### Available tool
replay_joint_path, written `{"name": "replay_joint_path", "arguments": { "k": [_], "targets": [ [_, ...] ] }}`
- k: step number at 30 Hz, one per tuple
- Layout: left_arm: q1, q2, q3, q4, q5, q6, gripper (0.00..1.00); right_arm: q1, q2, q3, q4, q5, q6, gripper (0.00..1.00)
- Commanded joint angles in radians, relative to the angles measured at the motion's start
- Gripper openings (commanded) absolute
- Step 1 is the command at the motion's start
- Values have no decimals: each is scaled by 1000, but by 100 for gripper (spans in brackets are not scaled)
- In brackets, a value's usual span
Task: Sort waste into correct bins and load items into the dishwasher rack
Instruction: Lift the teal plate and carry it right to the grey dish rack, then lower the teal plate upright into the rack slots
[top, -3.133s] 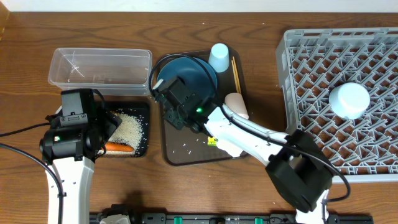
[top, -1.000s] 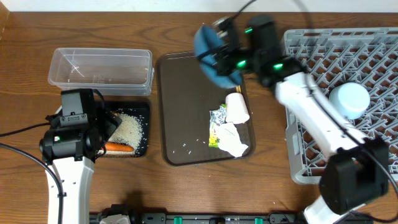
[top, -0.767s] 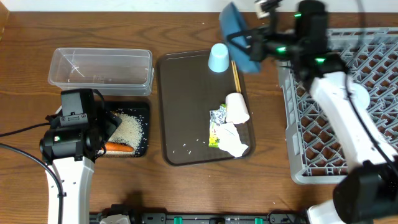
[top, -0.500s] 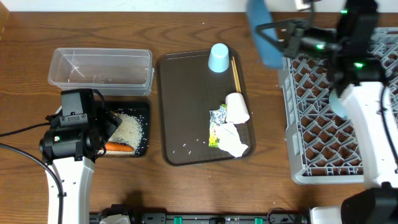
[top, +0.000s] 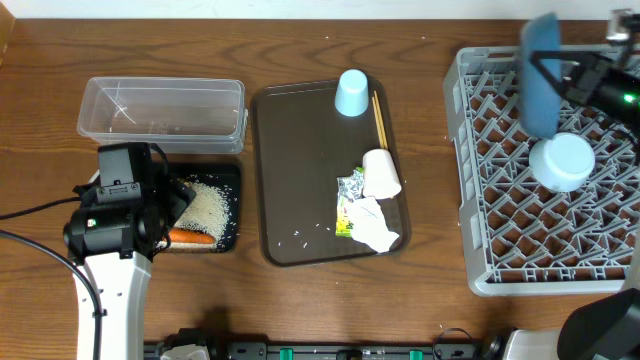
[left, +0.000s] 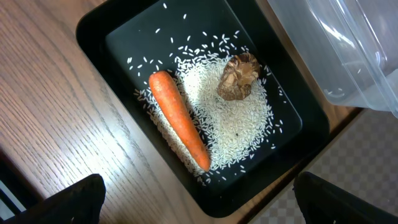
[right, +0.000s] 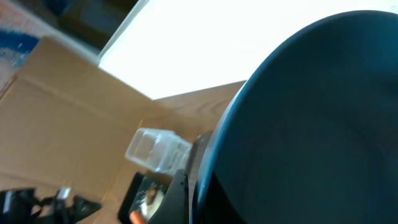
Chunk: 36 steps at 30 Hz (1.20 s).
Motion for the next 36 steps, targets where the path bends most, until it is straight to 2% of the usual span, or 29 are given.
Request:
{"name": "replay_joint_path", "arguments": {
  "k": [1,11,17,22,24,27,36],
  "targets": [
    [5,3,3,-3,-9,9,98,-43,-8,0,0,-40,-77,1],
    [5,3,3,-3,-9,9,98,-117,32,0,19,-31,-169,1],
    [5,3,3,-3,-9,9,98,-168,137,0,103,-28,-159,1],
    [5,3,3,-3,-9,9,98,-195,260,0,290,-88,-49,1],
    [5,3,3,-3,-9,9,98,-205,301,0,419,-161,30,1],
    [5,3,3,-3,-9,9,98,-222,331,0,555,-172,164,1],
    [5,3,3,-3,-9,9,98,-243,334,0,747,-174,365,1]
  ]
}}
